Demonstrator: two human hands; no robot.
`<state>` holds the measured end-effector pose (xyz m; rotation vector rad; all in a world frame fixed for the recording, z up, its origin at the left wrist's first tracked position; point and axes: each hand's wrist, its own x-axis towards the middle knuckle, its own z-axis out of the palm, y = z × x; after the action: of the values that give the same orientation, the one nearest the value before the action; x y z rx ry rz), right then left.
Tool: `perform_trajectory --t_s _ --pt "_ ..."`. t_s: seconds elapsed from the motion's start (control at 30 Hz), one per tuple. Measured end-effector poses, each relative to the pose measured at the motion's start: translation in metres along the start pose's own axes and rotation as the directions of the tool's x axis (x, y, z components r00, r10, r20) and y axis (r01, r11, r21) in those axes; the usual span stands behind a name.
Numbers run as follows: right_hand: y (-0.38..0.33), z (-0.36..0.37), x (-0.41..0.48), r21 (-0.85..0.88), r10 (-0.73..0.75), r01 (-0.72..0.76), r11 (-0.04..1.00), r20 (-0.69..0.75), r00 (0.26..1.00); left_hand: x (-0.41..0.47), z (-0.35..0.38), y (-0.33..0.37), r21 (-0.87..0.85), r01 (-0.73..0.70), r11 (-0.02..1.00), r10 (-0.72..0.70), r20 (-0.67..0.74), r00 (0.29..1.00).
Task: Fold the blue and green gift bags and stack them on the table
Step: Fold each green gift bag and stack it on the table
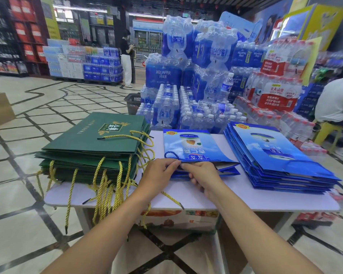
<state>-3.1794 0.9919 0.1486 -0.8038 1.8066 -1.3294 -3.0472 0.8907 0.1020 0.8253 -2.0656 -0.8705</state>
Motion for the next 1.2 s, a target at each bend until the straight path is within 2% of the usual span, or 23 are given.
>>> perform_trajectory --t_s 0.23,0.37,0.5,0.57,0.6,0.67,0.73,0.77,0.8,0.87,0.93,1.0,1.13,1.2 --pt "-0.009 -0.002 0.007 0.010 0.152 -0.152 0.988 0.020 0.988 -0.003 -0.002 0.005 0.029 -0.035 0.999 0.035 -0.004 0.999" --pt "-0.013 -0.009 0.008 0.005 0.233 -0.235 0.972 0.111 0.966 -0.004 -0.003 0.006 0.028 -0.050 0.998 0.051 -0.019 0.999" --pt "-0.011 -0.015 0.005 -0.059 0.271 -0.264 0.963 0.246 0.931 -0.002 -0.003 0.003 -0.001 0.000 1.000 0.000 -0.036 0.999" --pt "-0.014 -0.021 -0.002 -0.086 0.250 -0.235 0.968 0.327 0.912 -0.002 -0.002 0.003 -0.002 0.002 1.000 -0.002 -0.015 1.000" --pt "-0.017 -0.025 -0.005 -0.134 0.209 -0.174 0.976 0.322 0.923 -0.001 -0.001 0.003 -0.003 0.001 1.000 -0.001 -0.004 1.000" --pt "-0.027 -0.031 -0.003 -0.222 0.003 0.050 0.974 0.231 0.973 0.000 0.001 0.003 -0.003 -0.003 1.000 0.003 0.017 1.000" --pt "-0.038 -0.037 0.008 -0.364 -0.254 0.271 0.891 0.094 0.963 0.001 0.001 0.003 0.014 -0.001 1.000 0.000 0.025 1.000" --pt "-0.042 -0.039 0.016 -0.508 -0.365 0.341 0.791 0.054 0.929 0.001 0.001 0.002 0.018 -0.002 1.000 0.002 0.026 1.000" --pt "-0.044 -0.041 0.025 -0.659 -0.418 0.356 0.662 0.069 0.906 0.001 0.001 0.001 0.017 -0.005 1.000 0.005 0.025 1.000" --pt "-0.044 -0.041 0.039 -0.827 -0.327 0.318 0.464 0.174 0.929 -0.002 0.000 0.000 0.028 -0.016 0.999 0.015 0.033 0.999" --pt "-0.041 -0.039 0.055 -0.854 -0.186 0.293 0.430 0.234 0.954 -0.003 0.000 0.003 0.069 -0.041 0.997 0.037 0.060 0.998" --pt "-0.040 -0.037 0.065 -0.858 -0.147 0.294 0.422 0.255 0.956 -0.005 0.000 0.007 0.098 -0.063 0.993 0.054 0.095 0.994" --pt "-0.043 -0.038 0.084 -0.896 -0.154 0.310 0.318 0.274 0.949 -0.007 -0.002 0.012 0.099 -0.073 0.992 0.063 0.107 0.992" --pt "-0.044 -0.047 0.099 -0.906 -0.220 0.251 0.342 0.182 0.958 -0.008 -0.003 0.013 0.101 -0.071 0.992 0.059 0.110 0.992"
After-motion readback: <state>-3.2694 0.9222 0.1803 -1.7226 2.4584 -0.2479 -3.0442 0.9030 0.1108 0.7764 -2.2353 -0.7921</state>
